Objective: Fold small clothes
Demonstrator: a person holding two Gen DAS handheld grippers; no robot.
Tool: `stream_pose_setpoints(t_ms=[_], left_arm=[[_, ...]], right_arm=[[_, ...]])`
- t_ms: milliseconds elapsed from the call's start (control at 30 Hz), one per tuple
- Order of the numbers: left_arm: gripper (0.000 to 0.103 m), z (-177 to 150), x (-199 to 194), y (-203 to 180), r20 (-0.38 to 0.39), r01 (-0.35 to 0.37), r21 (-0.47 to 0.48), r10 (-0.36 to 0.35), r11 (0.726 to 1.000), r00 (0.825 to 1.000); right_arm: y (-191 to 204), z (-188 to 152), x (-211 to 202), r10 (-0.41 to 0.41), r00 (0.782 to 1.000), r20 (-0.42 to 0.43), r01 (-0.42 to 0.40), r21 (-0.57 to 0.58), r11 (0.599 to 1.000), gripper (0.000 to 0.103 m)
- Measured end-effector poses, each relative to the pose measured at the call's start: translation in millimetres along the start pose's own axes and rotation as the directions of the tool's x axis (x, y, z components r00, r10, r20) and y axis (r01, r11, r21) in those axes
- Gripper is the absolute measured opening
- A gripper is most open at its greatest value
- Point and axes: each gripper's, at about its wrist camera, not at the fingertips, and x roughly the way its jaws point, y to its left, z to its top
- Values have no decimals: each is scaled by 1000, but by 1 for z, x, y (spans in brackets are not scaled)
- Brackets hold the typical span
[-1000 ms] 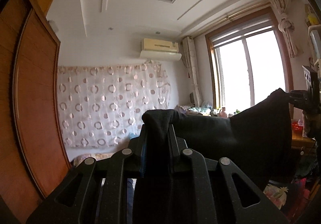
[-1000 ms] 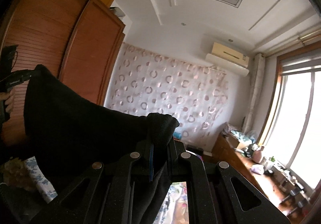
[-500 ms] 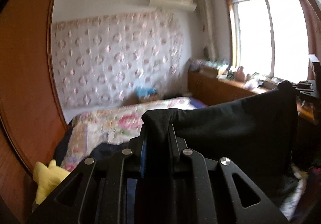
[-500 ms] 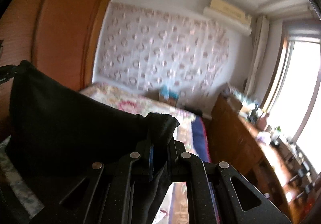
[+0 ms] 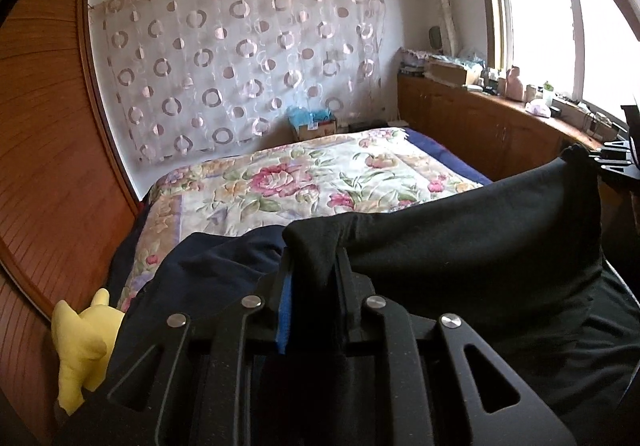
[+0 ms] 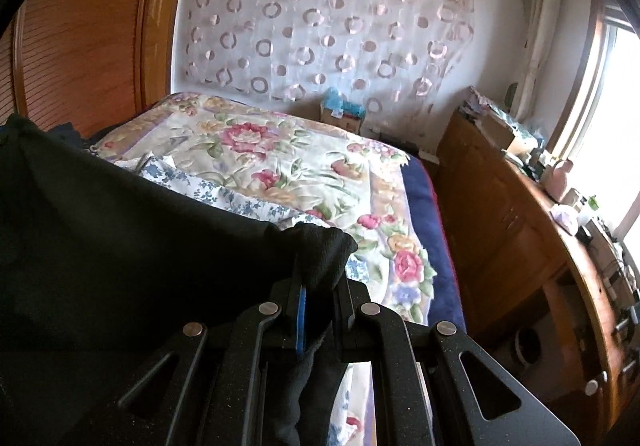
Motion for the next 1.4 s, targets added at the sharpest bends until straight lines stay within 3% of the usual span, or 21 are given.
stream_pose_setpoints(t_ms=[67,100,167,200,267,367,567,833,1100,1333,1400], left_arm=[[32,0,5,2,-23,1,-12,-1,1000,1000],[35,-2,3,3,-27,-2,-20,2,1000,1000],[46,-5,0,6,-25,13,-24,-14,1000,1000],[47,-6,-1,6,-25,20,-22,-21,1000,999],[62,-14,-10,7,-37,29,-20,-29,999,999],[69,-30,-25,5,-44,59,-21,-59,998,997],[69,-66,-55,-4,-55,39,-27,-41,999,998],[69,-105,-70,-12,-88,95,-72,-101,993,991],[69,-118,-69,-28,-116,114,-44,-118,993,986],[42,-123,-56,-32,-170,119,-46,-126,992,977],[42,-124,-49,-32,-193,108,-48,-115,993,974]], right_arm=[[-1,3,9,-8,1000,-17,8,10,1000,10],[-5,-14,-2,-4,1000,-26,5,21,1000,11],[-7,-20,-1,2,999,-55,1,60,998,25],[-10,-29,2,4,998,-59,0,74,997,28],[-10,-34,-2,19,998,-55,-14,91,996,42],[-11,-45,-13,31,998,-57,-25,100,995,45],[-15,-78,-36,80,994,-78,-69,130,989,45],[-35,-120,-47,144,981,-133,-113,218,969,45],[-54,-124,-29,166,968,-187,-114,263,958,45],[-56,-123,-25,158,972,-174,-113,245,963,45],[-56,-126,-27,154,973,-173,-110,242,964,45]])
